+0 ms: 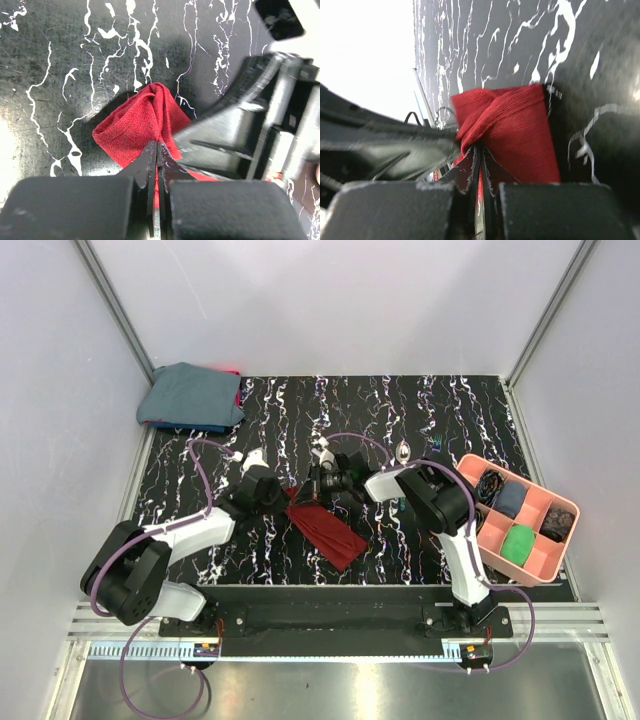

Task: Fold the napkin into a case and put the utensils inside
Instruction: Stuff the top corner of the smaller-rectangle-folded napkin into the folded napkin.

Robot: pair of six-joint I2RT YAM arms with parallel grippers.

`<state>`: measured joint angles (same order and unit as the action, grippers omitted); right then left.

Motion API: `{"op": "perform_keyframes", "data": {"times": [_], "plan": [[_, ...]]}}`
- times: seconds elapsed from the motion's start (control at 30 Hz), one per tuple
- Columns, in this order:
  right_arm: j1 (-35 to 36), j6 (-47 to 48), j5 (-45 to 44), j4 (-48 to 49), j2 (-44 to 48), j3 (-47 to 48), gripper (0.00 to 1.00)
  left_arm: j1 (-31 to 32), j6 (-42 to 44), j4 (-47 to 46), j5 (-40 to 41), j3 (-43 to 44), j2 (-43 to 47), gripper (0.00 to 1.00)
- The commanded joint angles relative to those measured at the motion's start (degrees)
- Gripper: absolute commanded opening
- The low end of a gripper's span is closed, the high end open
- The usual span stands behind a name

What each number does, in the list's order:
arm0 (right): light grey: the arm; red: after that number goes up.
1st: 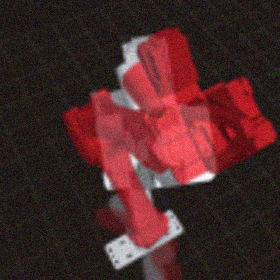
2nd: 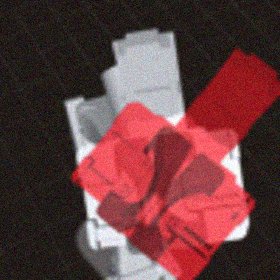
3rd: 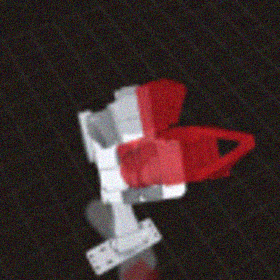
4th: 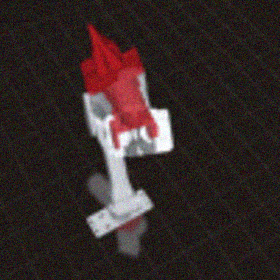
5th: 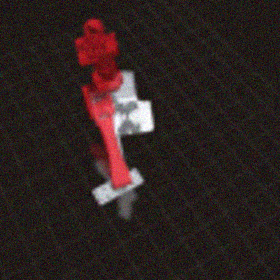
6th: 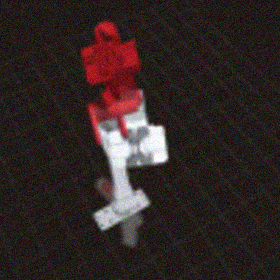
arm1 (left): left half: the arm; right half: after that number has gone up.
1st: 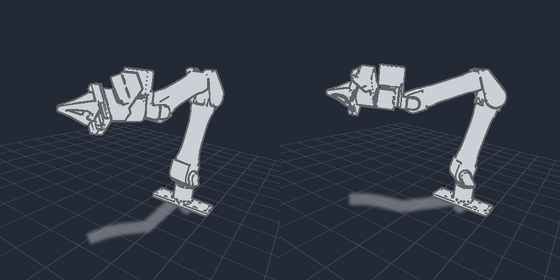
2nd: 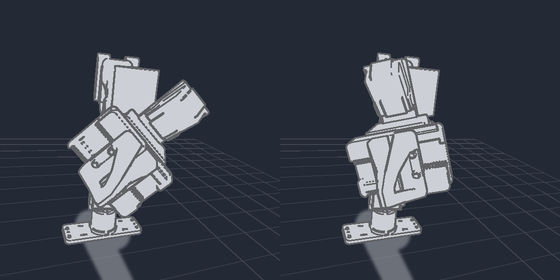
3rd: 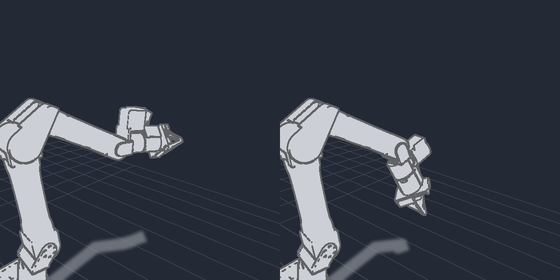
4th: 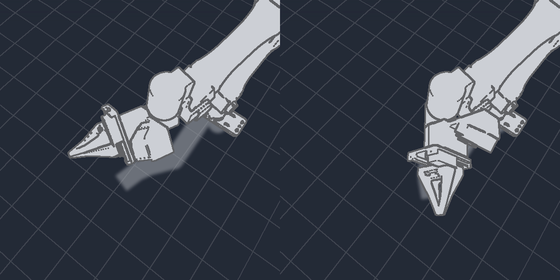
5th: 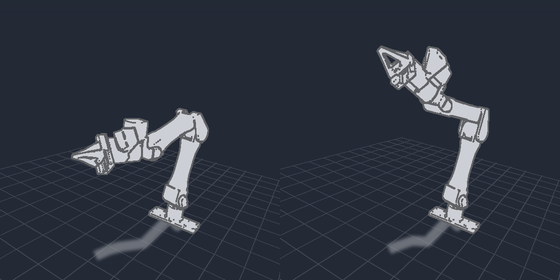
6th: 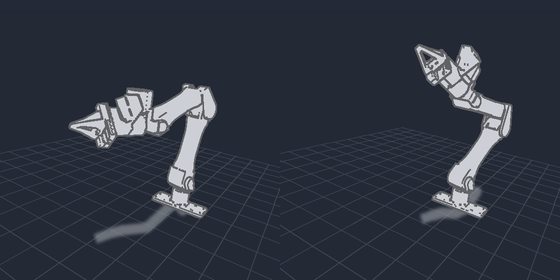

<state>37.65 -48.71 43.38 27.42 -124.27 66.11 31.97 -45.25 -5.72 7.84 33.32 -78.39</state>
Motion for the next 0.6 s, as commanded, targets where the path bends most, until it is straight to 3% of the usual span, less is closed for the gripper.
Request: {"op": "perform_keyframes", "data": {"times": [0.0,0.17,0.57], "plan": [[1.4,-3.2,2.8,4.9,-5.1,4.5,0.05,0.0,-0.4,-3.6,-2.7,0.2,0.6,0.00],[0.7,2.4,1.1,-1.8,-4.8,5.7,0.06,-0.5,-0.2,-1.8,-2.4,-1.0,2.2,0.00],[-1.4,0.9,1.6,1.6,1.4,-1.1,0.09,-2.5,1.1,-1.2,-1.7,-2.1,4.2,0.00]]}}
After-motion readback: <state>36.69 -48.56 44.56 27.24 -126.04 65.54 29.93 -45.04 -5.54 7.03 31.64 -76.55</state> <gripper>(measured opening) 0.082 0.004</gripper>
